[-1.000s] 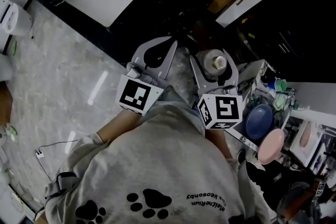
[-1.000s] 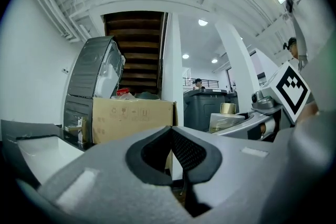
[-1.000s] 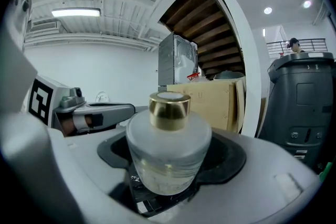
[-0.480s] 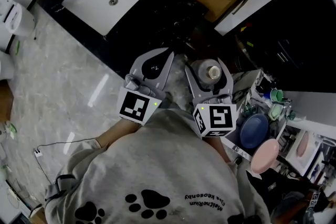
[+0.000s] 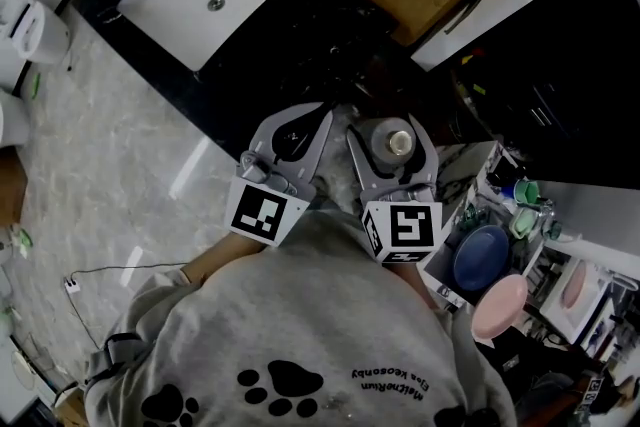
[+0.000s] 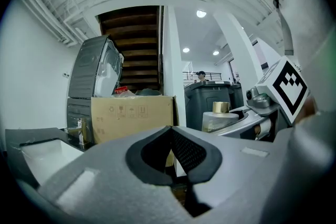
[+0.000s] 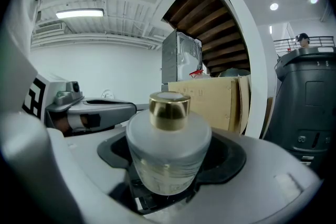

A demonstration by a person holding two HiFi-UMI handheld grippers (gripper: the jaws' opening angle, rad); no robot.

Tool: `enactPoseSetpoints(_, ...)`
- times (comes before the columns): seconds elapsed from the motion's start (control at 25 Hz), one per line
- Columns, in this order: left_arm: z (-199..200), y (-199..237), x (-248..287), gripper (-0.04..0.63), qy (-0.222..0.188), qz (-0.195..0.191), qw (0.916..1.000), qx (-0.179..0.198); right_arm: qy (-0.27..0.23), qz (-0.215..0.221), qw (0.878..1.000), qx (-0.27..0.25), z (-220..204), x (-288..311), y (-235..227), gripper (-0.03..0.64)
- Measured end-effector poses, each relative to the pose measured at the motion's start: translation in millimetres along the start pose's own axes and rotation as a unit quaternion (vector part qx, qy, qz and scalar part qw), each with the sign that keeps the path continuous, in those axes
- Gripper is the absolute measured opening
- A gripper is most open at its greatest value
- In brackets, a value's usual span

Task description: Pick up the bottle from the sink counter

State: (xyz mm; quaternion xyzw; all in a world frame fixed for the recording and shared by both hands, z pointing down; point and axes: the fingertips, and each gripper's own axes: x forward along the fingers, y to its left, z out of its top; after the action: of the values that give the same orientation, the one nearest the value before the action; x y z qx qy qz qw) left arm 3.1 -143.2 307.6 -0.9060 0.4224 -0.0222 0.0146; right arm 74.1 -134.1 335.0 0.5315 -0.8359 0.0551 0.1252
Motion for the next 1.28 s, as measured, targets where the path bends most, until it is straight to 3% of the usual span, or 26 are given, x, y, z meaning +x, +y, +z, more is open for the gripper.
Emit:
enactPoseSetpoints(0.24, -3.2, -4.4, 5.4, 0.002, 0.002, -0.003, 1.0000, -0.004, -0.002, 0.006, 1.000, 0.000, -0.6, 3.5, -4.1, 0.339)
enactPoseSetpoints(1.28, -5.4, -9.4, -2.3, 0.002, 0.004, 0.045, 0.9990, 0.005, -0.015, 0.043, 0.999, 0.000, -2.6, 8.9, -10.3, 0.337)
